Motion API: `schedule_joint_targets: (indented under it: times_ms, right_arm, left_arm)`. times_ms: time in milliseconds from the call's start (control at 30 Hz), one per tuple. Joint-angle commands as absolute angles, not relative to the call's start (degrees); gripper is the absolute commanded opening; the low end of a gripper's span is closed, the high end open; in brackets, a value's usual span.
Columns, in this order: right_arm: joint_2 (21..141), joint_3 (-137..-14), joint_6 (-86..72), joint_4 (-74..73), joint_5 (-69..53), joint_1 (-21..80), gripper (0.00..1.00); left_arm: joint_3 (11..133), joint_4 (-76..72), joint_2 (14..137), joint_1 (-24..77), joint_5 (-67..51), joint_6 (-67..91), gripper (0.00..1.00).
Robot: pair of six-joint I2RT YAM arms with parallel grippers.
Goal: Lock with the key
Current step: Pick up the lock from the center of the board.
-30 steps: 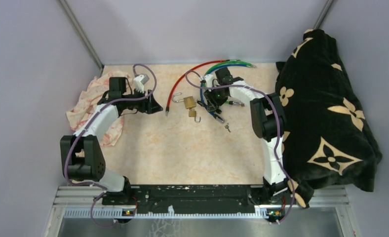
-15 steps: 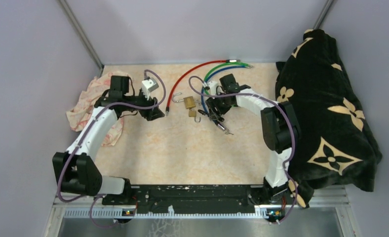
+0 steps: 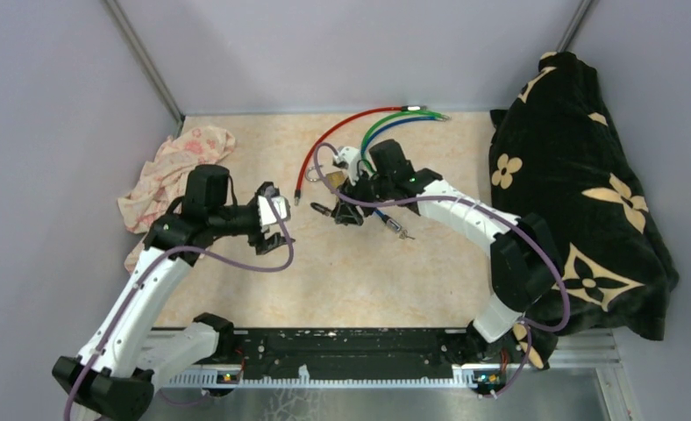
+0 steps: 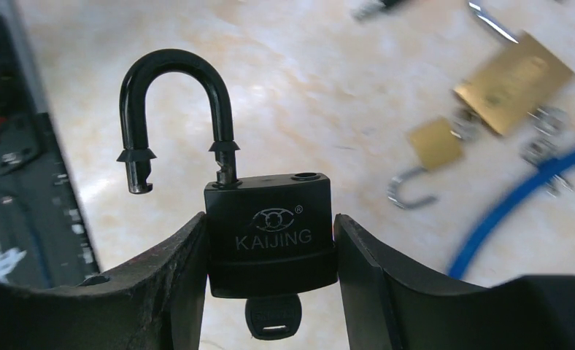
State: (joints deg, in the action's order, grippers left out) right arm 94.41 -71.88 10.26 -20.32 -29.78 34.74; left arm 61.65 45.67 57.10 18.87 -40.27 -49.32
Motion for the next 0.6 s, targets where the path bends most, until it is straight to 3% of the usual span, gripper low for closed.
schedule_joint_targets:
  times_ms: [0, 167, 400, 500, 567]
  right_arm:
    - [86.3, -69.6, 4.7, -7.7, -39.3, 40.1, 0.00]
    - [84.1, -69.1, 4.0, -6.0, -38.9, 44.3, 0.00]
    - [83.8, -70.1, 5.3, -6.3, -38.2, 46.4, 0.00]
    - [84.4, -71.5, 6.7, -8.0, -38.1, 47.3, 0.00]
    - [84.5, -72.1, 7.1, -8.4, -37.7, 47.7, 0.00]
  left_arm:
    - [56.3, 32.6, 53.2, 22.2, -43.4, -51.4, 0.80]
    - [54.7, 34.0, 52.7, 22.9, -43.9, -55.4, 0.77]
    - [54.5, 37.2, 52.6, 23.9, -44.6, -54.2, 0.53]
    - [54.1, 36.1, 51.9, 24.5, -45.0, -52.2, 0.32]
    - [54.0, 35.7, 51.5, 24.7, -45.3, -51.4, 0.06]
